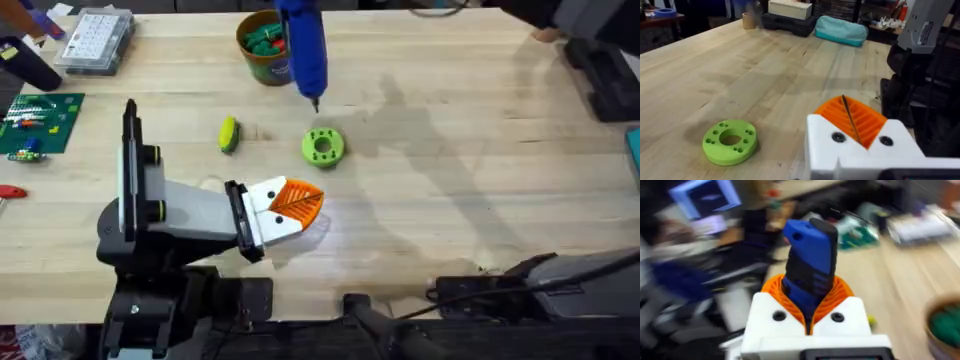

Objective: Pick up the gripper from the table and insert it into the empty holder that is missing its gripper. Then pick up a screw, insert it into the mounting hole, and use the screwdriver to tighten it. Finally, clean up the table by picking up the vegetable and placing it into the bucket.

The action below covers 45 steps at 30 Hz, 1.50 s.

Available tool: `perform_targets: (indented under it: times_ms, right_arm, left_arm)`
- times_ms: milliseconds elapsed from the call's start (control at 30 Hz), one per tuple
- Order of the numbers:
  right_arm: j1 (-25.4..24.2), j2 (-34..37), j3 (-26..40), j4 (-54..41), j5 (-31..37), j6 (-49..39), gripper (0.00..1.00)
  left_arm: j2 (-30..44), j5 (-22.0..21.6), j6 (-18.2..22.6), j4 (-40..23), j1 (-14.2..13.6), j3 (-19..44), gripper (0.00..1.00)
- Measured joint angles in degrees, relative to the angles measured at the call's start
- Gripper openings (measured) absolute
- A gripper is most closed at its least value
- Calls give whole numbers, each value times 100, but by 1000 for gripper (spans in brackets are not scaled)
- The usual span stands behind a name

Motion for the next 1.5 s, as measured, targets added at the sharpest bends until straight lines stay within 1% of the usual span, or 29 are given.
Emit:
perform_targets:
  times_ms: [67, 133, 200, 300, 433, 667, 800, 933, 1067, 1233, 1333, 1500]
  right_arm:
    - [26, 0, 8, -898, 774, -605, 14]
    - [66, 10, 7, -1571, 1494, -1225, 14]
    - [79, 11, 7, -2061, 1996, -1815, 14]
    - [70, 11, 7, -2580, 2517, -2533, 14]
    - [62, 11, 7, -3244, 3189, -3234, 14]
    - [62, -82, 7, -4262, 4779, -4459, 14]
    - [56, -178, 13, -4855, 5713, -5520, 14]
    - [25, -134, 13, -5520, 6462, -6771, 14]
    - [-92, 121, 13, -5593, 6960, -7687, 14]
    - [-329, 794, 15, -5568, 7224, -8438, 14]
    - [-446, 1224, 13, -5495, 7289, -8703, 14]
    - [-557, 1768, 13, -5315, 7385, -8897, 14]
  left_arm:
    - [-1, -1, 0, 0, 0, 0, 4]
    - [-1, 0, 1, 0, 0, 0, 4]
    - [-1, -1, 0, 0, 0, 0, 4]
    - [0, -1, 0, 0, 0, 0, 4]
    - [-1, -1, 0, 0, 0, 0, 4]
    - [0, 0, 0, 0, 0, 0, 4]
    - [-1, -1, 0, 0, 1, 0, 4]
    - [-1, -12, 0, 3, 70, 0, 4]
    - [-1, -158, -1, 32, 240, 0, 4]
    - [0, -397, -2, 76, 460, 0, 4]
    - [-1, -475, -1, 91, 528, 0, 4]
    - [-1, -523, 0, 98, 541, 0, 4]
